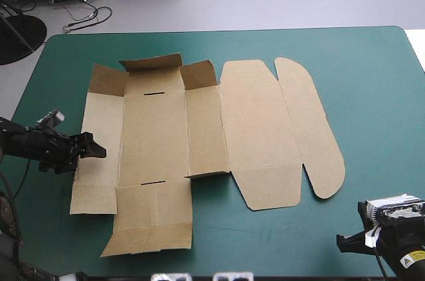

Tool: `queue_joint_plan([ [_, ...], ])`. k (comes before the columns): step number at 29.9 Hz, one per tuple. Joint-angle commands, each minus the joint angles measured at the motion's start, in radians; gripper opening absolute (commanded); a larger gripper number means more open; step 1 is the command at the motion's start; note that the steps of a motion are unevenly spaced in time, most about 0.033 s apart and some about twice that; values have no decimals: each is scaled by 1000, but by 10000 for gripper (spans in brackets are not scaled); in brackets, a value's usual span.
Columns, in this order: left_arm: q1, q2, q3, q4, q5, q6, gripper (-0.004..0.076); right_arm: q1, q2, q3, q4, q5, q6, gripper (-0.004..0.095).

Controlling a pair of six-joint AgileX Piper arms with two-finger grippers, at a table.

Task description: Fold the box

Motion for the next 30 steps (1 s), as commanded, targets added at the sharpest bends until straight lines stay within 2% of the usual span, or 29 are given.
queue_joint_plan([
  [1, -57, -1, -18, -62, 13, 5, 427, 2, 17, -30, 11, -67, -9, 65],
  [9, -125, 38, -20, -65, -11, 2, 328, 2, 17, -30, 11, -67, -9, 65],
  [12, -125, 38, -20, -67, -67, -37, 222, 2, 17, -30, 11, -67, -9, 65],
  [16, -125, 38, -20, -90, -93, -55, 4, 2, 17, -30, 11, -67, -9, 65],
  [21, -135, 33, -70, -122, -3, 40, -9, 2, 17, -30, 11, -67, -9, 65],
  [25, -185, 3, -230, 9, 123, 75, -10, 2, 17, -30, 11, -67, -9, 65],
  [30, -348, -47, -424, 291, 117, 75, -10, 2, 17, -30, 11, -67, -13, 65],
])
